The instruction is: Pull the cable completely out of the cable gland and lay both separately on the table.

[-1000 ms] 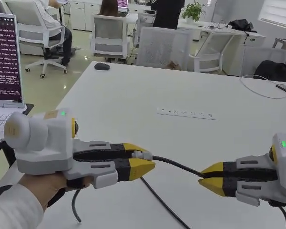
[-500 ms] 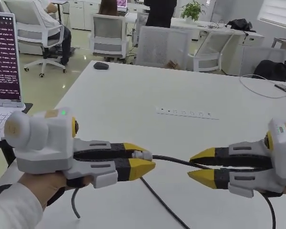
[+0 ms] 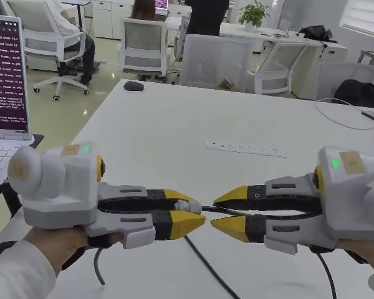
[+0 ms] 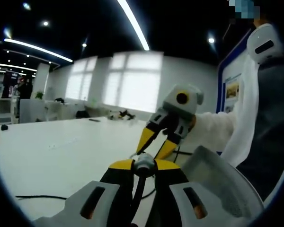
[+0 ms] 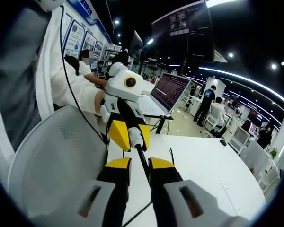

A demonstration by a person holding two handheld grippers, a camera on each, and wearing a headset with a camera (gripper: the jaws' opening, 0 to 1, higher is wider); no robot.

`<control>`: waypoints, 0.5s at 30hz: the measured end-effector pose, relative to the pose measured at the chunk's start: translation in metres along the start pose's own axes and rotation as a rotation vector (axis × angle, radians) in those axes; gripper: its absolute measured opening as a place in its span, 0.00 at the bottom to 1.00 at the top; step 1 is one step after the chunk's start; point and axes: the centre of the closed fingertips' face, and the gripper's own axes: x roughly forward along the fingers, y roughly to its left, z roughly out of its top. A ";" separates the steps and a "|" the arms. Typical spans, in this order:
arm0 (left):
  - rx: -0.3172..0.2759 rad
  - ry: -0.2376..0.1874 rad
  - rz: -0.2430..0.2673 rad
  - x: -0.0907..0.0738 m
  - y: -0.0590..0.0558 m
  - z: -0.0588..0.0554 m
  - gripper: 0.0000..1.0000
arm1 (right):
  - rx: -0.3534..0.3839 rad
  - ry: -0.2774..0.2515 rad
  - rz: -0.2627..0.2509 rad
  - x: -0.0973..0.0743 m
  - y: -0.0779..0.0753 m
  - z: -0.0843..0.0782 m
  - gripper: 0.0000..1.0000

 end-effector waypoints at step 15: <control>0.011 0.007 0.011 0.000 0.005 -0.002 0.17 | -0.004 -0.022 0.002 0.003 -0.005 0.000 0.07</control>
